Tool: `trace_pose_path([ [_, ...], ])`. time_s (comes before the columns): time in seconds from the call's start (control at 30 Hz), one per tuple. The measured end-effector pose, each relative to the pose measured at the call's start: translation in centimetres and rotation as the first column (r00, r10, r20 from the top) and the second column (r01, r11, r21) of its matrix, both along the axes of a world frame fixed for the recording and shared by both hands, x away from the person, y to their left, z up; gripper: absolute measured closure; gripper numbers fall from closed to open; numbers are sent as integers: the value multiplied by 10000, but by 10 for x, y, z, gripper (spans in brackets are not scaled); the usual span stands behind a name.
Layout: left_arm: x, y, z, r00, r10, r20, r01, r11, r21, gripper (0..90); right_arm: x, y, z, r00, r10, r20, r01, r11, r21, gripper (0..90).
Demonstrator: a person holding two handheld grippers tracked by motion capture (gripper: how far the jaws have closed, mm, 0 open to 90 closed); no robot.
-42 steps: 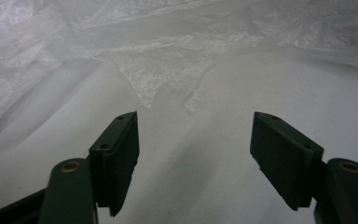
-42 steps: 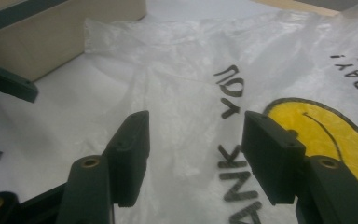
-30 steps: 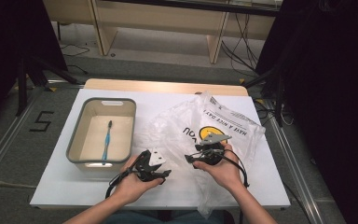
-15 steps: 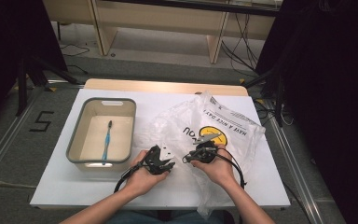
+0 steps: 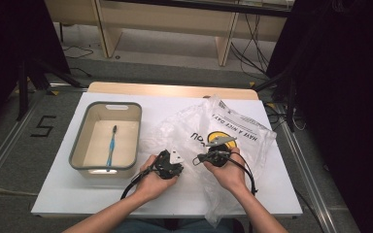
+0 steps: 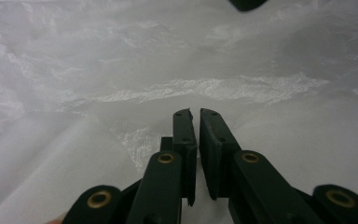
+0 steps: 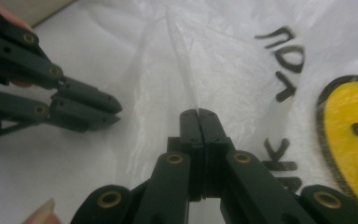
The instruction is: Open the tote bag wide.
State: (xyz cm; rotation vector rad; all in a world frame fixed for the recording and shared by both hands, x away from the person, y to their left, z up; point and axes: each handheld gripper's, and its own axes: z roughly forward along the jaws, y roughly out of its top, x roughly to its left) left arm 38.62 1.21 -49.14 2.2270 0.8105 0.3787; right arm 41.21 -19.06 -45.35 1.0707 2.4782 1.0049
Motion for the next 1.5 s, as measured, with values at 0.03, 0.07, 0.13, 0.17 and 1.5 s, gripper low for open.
trace_pose_path([
  [0.03, 0, 0, 0, 10000, 3, -15, -3, 10000, -4, 843, 0, -1, 3, 9998, -51, 170, 50, 10000, 46, 900],
  [0.07, 0, 0, 0, 10000, 0, -18, 0, 10000, 5, 844, 0, -2, 7, 9993, -171, 331, 167, 9998, 133, 900],
  [0.13, 0, 0, 0, 10000, -4, -1, 4, 10000, 31, 845, -1, -5, 15, 9960, -326, 833, 308, 9993, 227, 900],
  [0.17, 0, 0, 0, 10000, -1, 13, 1, 10000, 52, 846, -1, -6, 18, 9942, -424, 986, 397, 9988, 298, 900],
  [1.5, -4, -2, 3, 9972, -77, 743, 83, 9999, -81, 761, 8, -21, 88, 8911, -2202, 3969, 1467, 9672, 2073, 900],
])
